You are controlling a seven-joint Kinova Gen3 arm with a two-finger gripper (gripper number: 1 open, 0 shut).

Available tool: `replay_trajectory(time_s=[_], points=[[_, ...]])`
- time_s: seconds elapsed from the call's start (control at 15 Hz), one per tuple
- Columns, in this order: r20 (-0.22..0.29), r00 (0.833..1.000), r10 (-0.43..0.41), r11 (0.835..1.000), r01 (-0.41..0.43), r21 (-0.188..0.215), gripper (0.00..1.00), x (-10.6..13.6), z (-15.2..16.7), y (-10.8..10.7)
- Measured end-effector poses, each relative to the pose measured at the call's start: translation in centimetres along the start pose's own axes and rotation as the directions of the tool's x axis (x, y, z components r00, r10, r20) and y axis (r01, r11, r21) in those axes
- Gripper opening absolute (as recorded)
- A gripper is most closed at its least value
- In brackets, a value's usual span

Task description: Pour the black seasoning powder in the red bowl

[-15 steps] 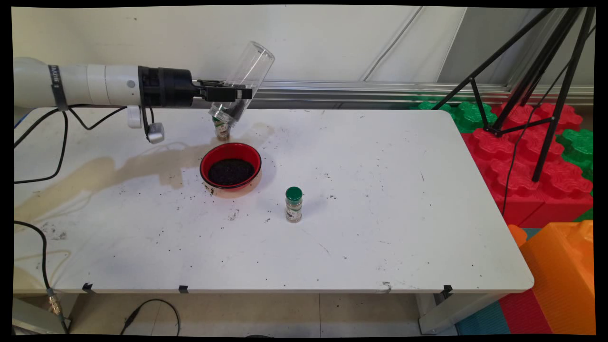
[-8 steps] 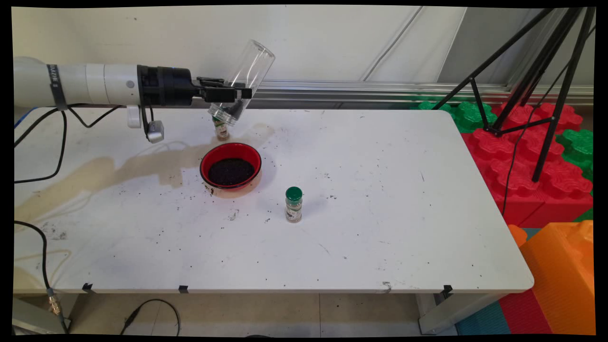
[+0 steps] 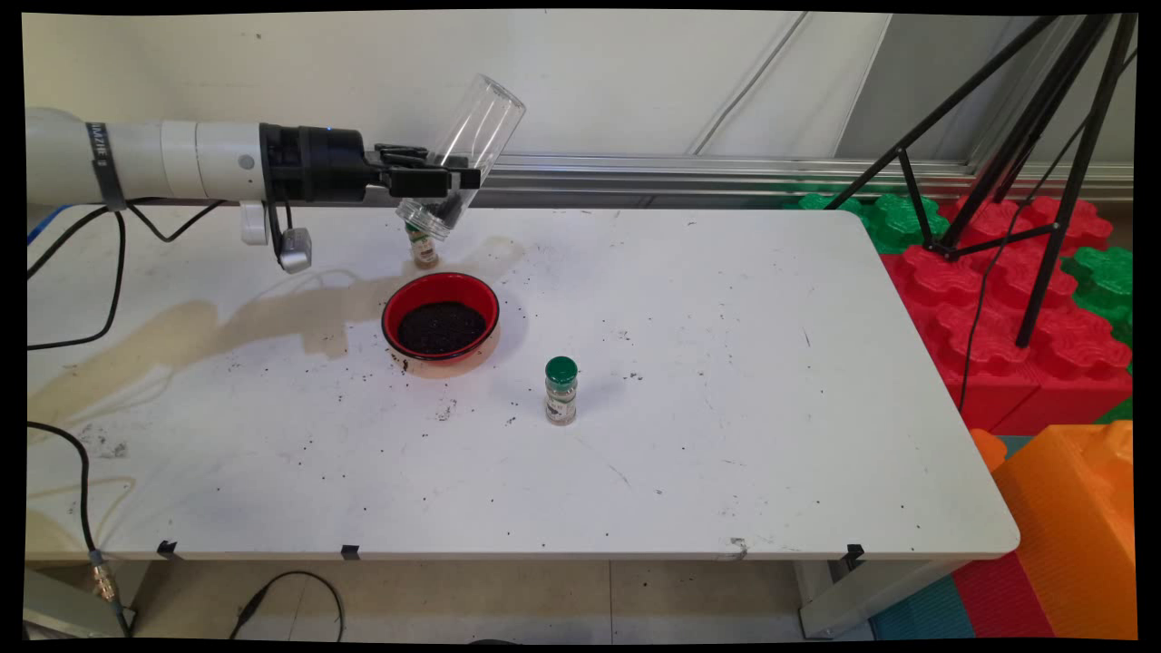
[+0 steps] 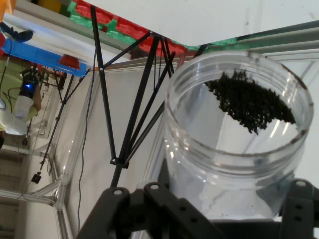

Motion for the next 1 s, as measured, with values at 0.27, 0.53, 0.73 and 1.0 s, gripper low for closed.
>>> replay_trajectory(time_s=[0.27, 0.53, 0.73, 1.0], points=[[0.001, 1.0, 0.011, 1.0, -0.011, 0.001, 0.0, -0.01, -0.09, -0.07], [0.0, 1.0, 0.015, 1.0, -0.015, 0.002, 0.0, 0.04, -0.26, -0.1], [-0.001, 1.0, 0.014, 1.0, -0.014, 0.002, 0.0, 0.09, -0.35, -0.09], [-0.001, 1.0, -0.01, 1.0, 0.01, 0.002, 0.0, 0.13, -0.46, -0.1]])
